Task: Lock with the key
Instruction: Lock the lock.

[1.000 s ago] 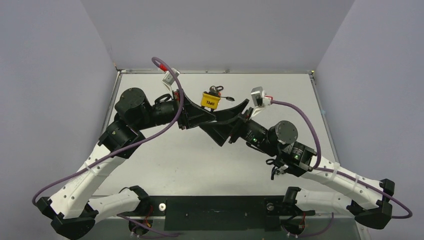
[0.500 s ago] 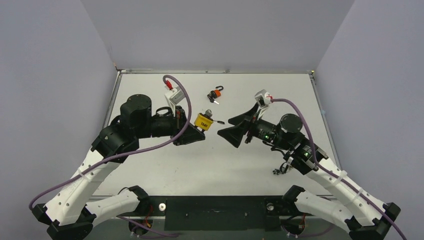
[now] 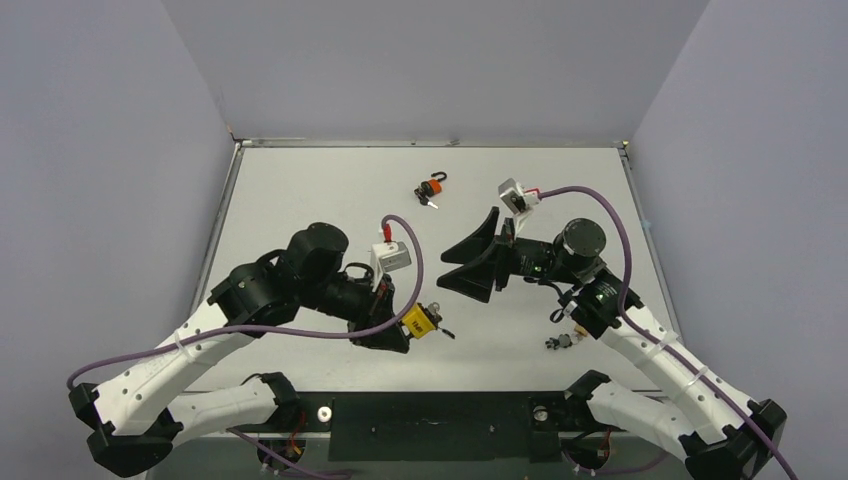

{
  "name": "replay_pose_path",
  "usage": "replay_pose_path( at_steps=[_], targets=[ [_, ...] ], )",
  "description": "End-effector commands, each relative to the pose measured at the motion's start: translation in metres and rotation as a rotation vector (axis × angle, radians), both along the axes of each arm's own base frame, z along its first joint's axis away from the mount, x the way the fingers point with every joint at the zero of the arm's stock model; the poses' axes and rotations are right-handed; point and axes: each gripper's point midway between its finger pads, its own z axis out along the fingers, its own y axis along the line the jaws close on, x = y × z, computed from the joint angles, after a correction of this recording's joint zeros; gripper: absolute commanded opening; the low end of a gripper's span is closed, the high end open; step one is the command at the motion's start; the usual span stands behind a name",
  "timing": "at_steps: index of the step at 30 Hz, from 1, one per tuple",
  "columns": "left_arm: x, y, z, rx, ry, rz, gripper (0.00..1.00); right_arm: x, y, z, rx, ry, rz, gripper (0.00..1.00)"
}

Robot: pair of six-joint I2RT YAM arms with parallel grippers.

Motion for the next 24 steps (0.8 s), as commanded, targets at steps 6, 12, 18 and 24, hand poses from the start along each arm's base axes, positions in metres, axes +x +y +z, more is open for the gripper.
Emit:
replay_pose_path(
  at_steps=[6,12,18,24],
  targets=[
    [-0.023,-0.003,0.018,-0.087,-0.038,-0.111,0.0,-0.048,0.016,-0.011,-0.086,-0.06,0.182,0.6],
    [-0.026,-0.002,0.014,-0.078,-0.026,-0.119,0.0,-0.055,0.008,-0.01,-0.069,-0.048,0.163,0.54],
    [-0.027,-0.003,0.016,-0.083,-0.028,-0.126,0.0,-0.056,0.01,-0.011,-0.064,-0.035,0.166,0.46],
    [-0.028,-0.003,0.017,-0.087,-0.031,-0.129,0.0,-0.057,0.014,-0.015,-0.074,-0.027,0.174,0.44]
  ],
)
